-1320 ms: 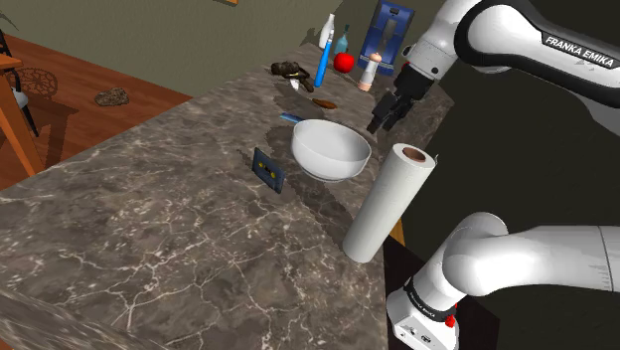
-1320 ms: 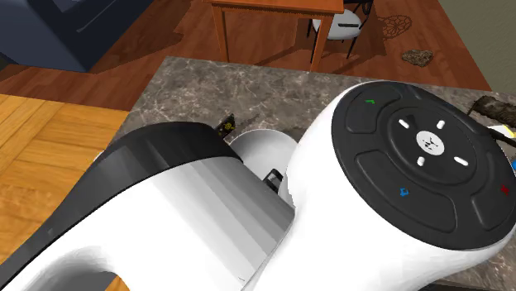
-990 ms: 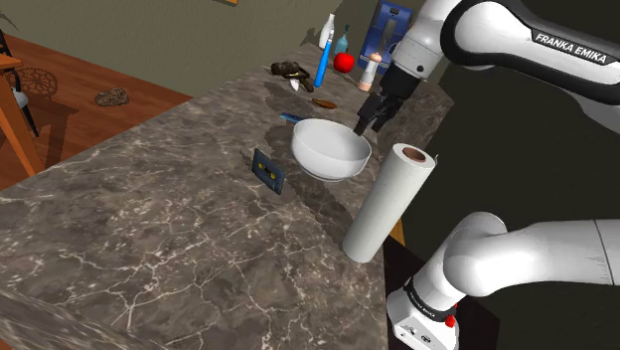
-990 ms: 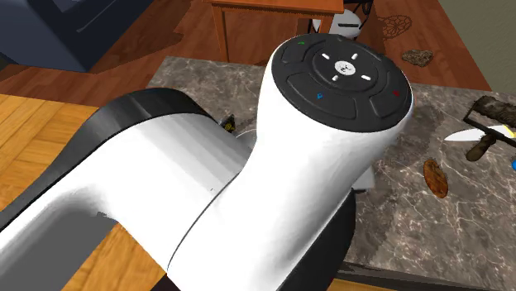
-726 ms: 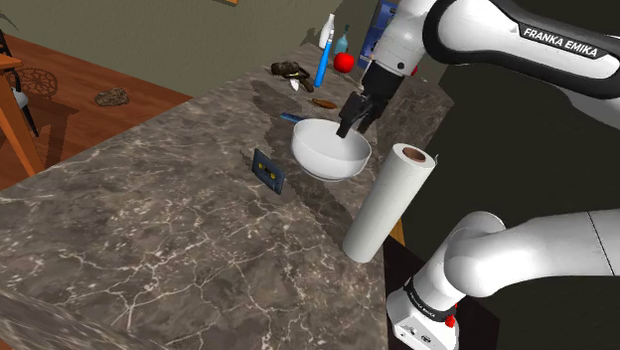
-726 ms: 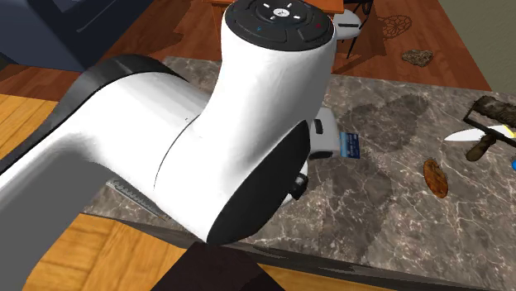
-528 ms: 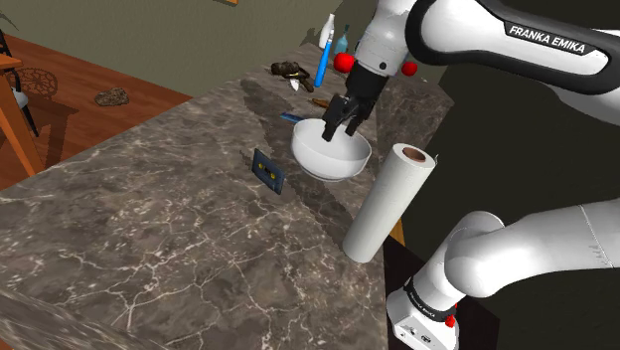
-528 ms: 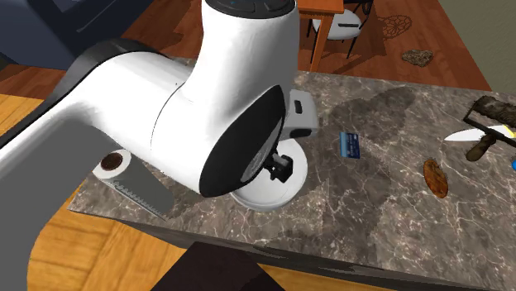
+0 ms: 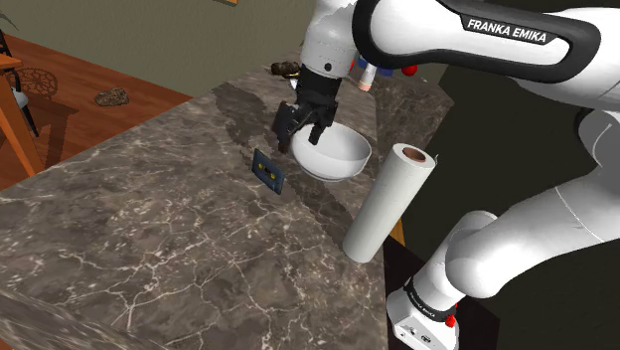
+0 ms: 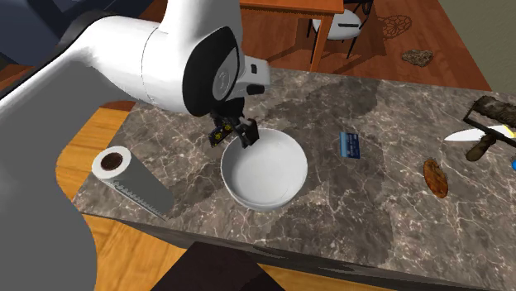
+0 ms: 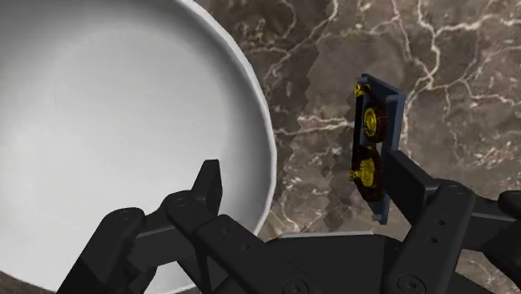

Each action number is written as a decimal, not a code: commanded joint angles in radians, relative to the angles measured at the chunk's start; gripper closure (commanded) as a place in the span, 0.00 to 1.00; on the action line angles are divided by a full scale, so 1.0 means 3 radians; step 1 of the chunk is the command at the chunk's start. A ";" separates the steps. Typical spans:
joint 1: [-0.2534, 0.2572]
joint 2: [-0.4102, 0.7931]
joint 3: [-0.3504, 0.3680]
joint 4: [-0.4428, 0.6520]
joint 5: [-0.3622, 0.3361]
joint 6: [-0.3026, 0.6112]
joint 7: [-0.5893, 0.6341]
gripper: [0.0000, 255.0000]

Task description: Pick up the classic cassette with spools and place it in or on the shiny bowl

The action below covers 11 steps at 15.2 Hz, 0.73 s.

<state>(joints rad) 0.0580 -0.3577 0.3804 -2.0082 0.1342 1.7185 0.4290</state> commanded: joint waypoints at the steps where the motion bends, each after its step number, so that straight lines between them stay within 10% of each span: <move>1: 0.0010 0.0244 0.0134 0.0218 -0.0065 -0.0032 0.0170 0.00; 11: 0.0075 0.0607 0.0331 0.0211 -0.0188 0.0240 0.0440 0.00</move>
<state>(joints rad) 0.0788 -0.1808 0.4767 -1.9344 0.0771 1.7796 0.5591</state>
